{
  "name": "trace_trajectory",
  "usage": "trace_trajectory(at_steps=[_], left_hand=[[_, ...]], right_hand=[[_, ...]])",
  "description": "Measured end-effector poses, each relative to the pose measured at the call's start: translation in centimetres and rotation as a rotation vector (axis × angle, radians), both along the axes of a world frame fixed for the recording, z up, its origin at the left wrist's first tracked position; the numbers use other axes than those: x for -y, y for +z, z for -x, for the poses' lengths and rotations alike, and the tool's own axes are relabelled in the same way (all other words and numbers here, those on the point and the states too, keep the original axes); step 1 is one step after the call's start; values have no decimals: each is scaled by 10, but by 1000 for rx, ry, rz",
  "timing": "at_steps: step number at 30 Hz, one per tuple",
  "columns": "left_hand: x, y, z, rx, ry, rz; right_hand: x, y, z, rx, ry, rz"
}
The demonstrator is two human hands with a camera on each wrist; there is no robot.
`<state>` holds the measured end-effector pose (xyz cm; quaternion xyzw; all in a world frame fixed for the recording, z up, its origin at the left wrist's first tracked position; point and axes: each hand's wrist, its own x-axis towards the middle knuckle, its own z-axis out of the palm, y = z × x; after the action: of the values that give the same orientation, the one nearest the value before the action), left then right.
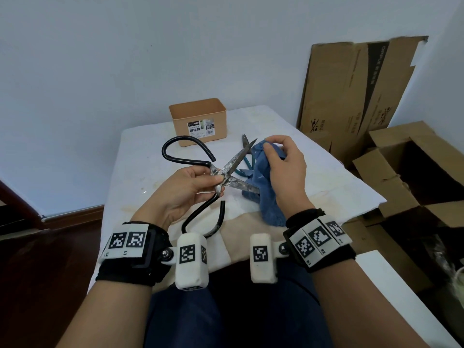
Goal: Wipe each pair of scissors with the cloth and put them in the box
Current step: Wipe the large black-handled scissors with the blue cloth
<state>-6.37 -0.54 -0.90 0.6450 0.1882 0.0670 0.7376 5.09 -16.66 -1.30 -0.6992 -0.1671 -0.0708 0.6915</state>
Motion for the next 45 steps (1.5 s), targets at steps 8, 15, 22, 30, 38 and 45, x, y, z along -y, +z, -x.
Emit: trace_trajectory(at_steps=[8, 15, 22, 30, 38, 45], left_hand=[[7, 1, -6, 19, 17, 45], [4, 1, -9, 51, 40, 90], [5, 1, -9, 53, -5, 4], [4, 3, -9, 32, -45, -25], [6, -3, -5, 52, -44, 63], [1, -3, -4, 33, -58, 42]], right_hand=[[-13, 3, 12, 231, 137, 207], [-15, 1, 14, 184, 211, 249], [-12, -3, 5, 53, 165, 372], [-9, -2, 0, 8, 138, 292], [-8, 2, -6, 0, 78, 290], [-5, 1, -13, -14, 56, 291]])
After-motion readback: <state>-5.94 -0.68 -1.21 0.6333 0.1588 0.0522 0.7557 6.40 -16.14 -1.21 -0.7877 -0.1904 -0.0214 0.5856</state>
